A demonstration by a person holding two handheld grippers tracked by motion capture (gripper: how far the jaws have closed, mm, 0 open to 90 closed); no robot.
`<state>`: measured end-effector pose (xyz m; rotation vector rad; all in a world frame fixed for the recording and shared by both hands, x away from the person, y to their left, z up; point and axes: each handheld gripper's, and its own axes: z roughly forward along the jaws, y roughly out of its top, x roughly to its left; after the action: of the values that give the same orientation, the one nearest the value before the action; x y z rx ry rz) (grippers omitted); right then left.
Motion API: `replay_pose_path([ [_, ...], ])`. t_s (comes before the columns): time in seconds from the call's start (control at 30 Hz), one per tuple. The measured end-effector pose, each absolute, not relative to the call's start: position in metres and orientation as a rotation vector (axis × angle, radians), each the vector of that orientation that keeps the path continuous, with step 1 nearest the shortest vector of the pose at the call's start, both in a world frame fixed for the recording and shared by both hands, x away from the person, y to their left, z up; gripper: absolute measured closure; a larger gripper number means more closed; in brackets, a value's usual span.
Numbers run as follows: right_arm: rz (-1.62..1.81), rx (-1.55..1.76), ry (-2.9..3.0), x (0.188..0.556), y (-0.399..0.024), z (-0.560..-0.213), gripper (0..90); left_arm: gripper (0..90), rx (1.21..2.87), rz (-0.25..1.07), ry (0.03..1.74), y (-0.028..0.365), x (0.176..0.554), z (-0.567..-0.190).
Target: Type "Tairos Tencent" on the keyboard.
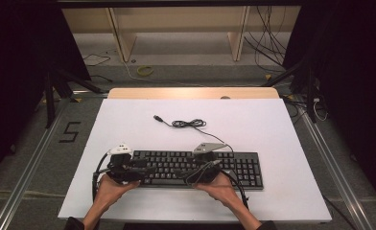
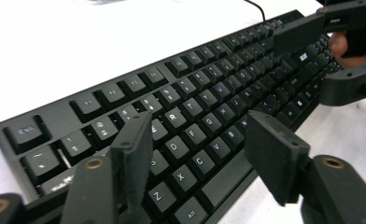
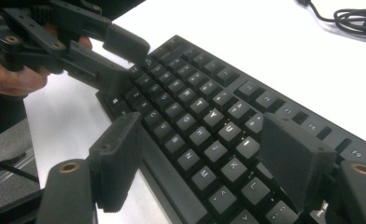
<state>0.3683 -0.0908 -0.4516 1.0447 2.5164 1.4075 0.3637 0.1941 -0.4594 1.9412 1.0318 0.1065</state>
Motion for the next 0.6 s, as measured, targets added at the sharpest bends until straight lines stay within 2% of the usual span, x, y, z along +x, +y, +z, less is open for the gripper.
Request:
replay_pose_path([
  [0.13, 1.422, 1.044, 2.508, 0.367, -0.094, -0.451, 29.0, 48.5, 1.978, 0.089, 1.02, 0.188, 0.365, -0.462],
  [0.6, 1.442, 1.036, 2.487, 0.361, -0.103, -0.45, 27.3, 80.9, 2.119, 0.077, 0.96, 0.173, 0.366, -0.468],
])
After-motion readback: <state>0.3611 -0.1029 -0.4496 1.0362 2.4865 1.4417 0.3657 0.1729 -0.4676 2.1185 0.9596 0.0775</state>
